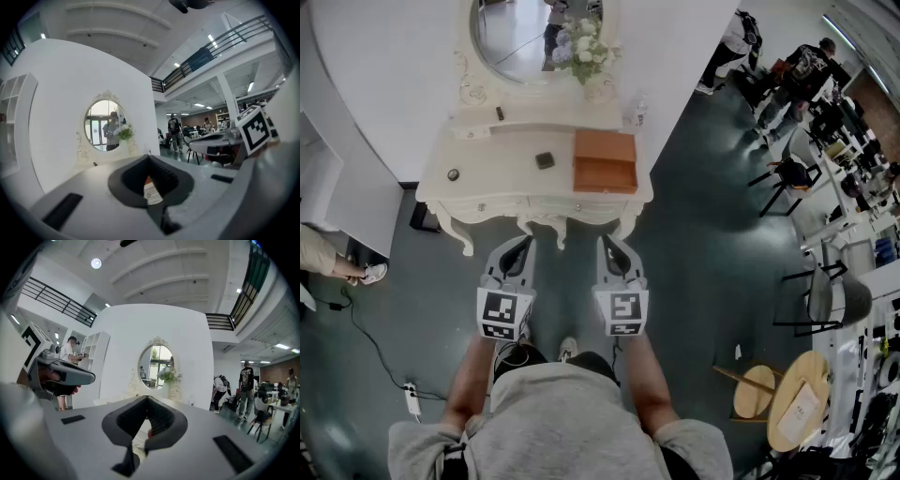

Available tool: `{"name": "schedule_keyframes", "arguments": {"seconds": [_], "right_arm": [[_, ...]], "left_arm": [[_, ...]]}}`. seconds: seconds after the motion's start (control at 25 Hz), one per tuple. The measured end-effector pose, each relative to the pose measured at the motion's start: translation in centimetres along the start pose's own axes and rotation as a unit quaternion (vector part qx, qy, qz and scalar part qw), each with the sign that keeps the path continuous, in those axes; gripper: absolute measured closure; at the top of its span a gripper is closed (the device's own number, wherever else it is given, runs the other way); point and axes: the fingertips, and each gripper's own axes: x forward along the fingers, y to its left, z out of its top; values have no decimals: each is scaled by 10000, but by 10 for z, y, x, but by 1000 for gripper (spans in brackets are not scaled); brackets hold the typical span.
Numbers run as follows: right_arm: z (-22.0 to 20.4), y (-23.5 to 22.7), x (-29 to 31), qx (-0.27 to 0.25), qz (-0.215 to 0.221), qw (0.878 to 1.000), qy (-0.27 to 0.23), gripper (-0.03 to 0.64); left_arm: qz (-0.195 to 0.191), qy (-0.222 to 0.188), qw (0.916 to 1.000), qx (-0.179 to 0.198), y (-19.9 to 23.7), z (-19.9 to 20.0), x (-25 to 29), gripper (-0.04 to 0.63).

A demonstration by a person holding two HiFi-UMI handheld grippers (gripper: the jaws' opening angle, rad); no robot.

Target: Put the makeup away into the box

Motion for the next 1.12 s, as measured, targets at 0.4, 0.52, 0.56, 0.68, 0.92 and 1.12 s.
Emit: {"name": "schedule_keyframes", "arguments": {"seconds": [0.4,0.52,0.56,0.68,0.92,1.12], "right_arm": [[-4,-16,3,54,54,10000,12,604],[-6,-19,9,54,99,9999,31,604],[-7,-21,13,47,98,9999,33,604],[-9,-26,27,54,91,9999,53,604],[-16,-34,78,58,164,9998,126,604],[-20,-38,143,103,294,9992,239,604]], "left_arm": [[37,3,10000,-70,-9,3,14,595],[49,28,9999,-86,-8,2,22,594],[53,32,9999,-88,-6,1,26,594],[70,39,9999,-115,2,-1,39,594],[109,128,9998,-119,31,-11,83,594],[131,227,9994,-231,69,-15,130,595]]}}
